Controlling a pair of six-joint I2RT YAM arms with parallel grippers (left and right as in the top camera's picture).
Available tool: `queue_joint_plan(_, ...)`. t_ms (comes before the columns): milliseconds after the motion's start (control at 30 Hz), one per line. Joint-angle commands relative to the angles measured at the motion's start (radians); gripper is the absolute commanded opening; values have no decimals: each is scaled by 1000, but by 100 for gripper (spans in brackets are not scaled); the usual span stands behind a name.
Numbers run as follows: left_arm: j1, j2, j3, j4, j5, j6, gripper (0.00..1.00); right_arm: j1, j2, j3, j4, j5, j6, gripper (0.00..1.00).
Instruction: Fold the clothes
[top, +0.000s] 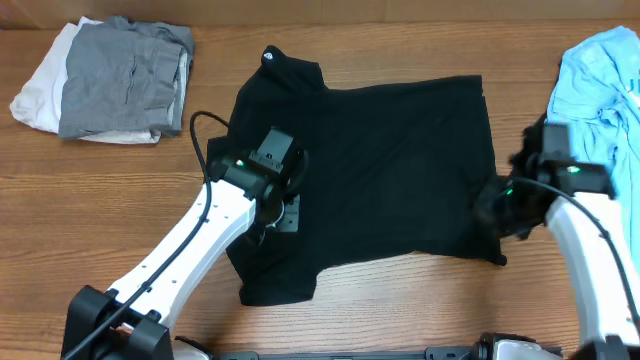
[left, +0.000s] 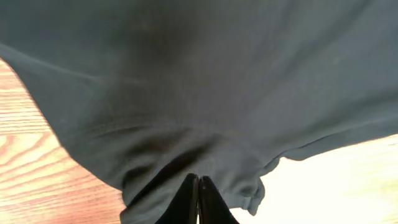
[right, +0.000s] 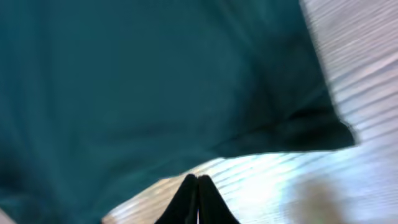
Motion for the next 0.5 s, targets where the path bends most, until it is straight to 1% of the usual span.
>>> queue_joint_plan(0,2,16,-38,14,27,-4,4,-3,42,-85,52,-48,44,4)
queue_joint_plan(167,2,65,-68,54,31,-6,4,-3,109,-117,81,-19,115,4)
queue_joint_plan(300,2,137,-68,78,36,-7,4,-3,114,-117,80,69,208,4)
queue_joint_plan(467,2,227,-68,101,51,-7,4,-4,114,-126,83,93,237,4)
